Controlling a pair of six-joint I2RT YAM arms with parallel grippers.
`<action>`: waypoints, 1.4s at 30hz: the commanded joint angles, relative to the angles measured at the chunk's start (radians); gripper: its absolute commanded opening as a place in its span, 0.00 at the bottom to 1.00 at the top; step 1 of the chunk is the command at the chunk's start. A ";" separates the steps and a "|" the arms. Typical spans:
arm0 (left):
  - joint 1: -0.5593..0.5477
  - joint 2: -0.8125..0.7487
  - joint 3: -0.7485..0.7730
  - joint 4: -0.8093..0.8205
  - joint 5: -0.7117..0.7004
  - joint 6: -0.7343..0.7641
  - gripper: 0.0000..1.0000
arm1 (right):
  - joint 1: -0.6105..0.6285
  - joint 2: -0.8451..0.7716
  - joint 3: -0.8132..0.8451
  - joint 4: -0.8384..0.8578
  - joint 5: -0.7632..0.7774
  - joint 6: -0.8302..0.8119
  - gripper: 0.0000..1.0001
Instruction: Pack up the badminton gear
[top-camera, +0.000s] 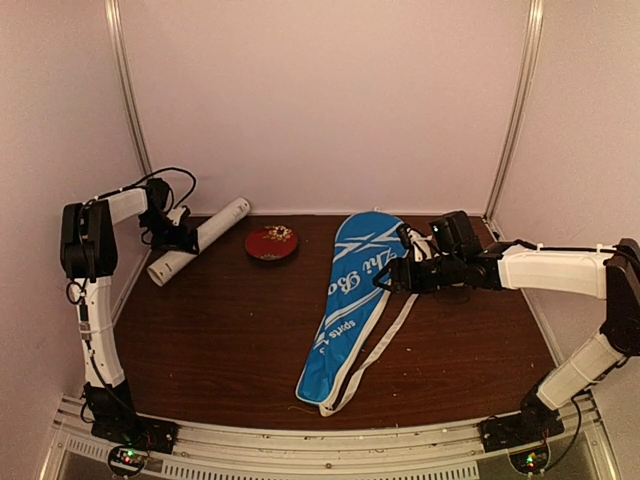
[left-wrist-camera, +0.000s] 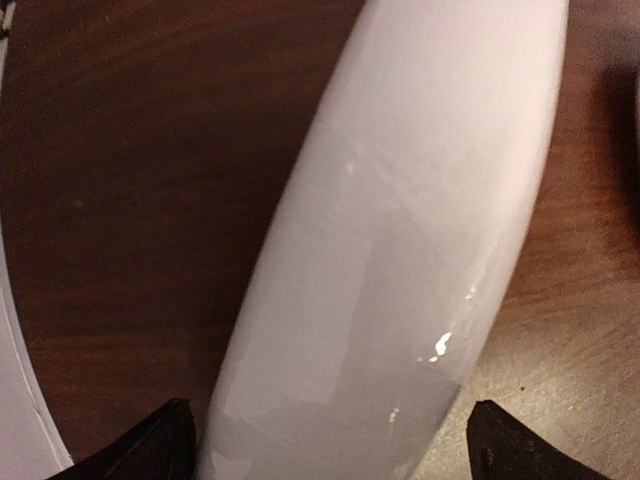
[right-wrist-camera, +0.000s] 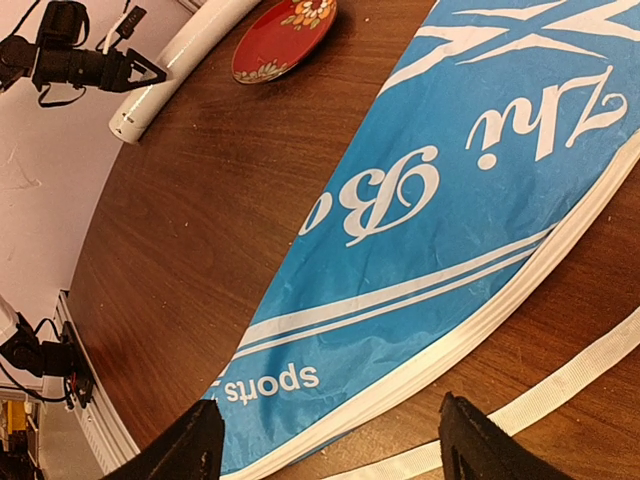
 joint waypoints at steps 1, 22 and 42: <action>-0.058 -0.036 -0.043 -0.066 -0.125 0.058 0.98 | -0.001 -0.038 0.023 0.002 -0.018 -0.010 0.77; -0.222 -0.485 -0.355 0.098 -0.091 -0.238 0.57 | -0.019 -0.135 -0.016 -0.053 0.037 -0.019 0.77; -1.055 -0.200 -0.137 0.353 -0.067 -0.722 0.56 | -0.199 -0.354 -0.197 -0.181 0.194 -0.043 0.75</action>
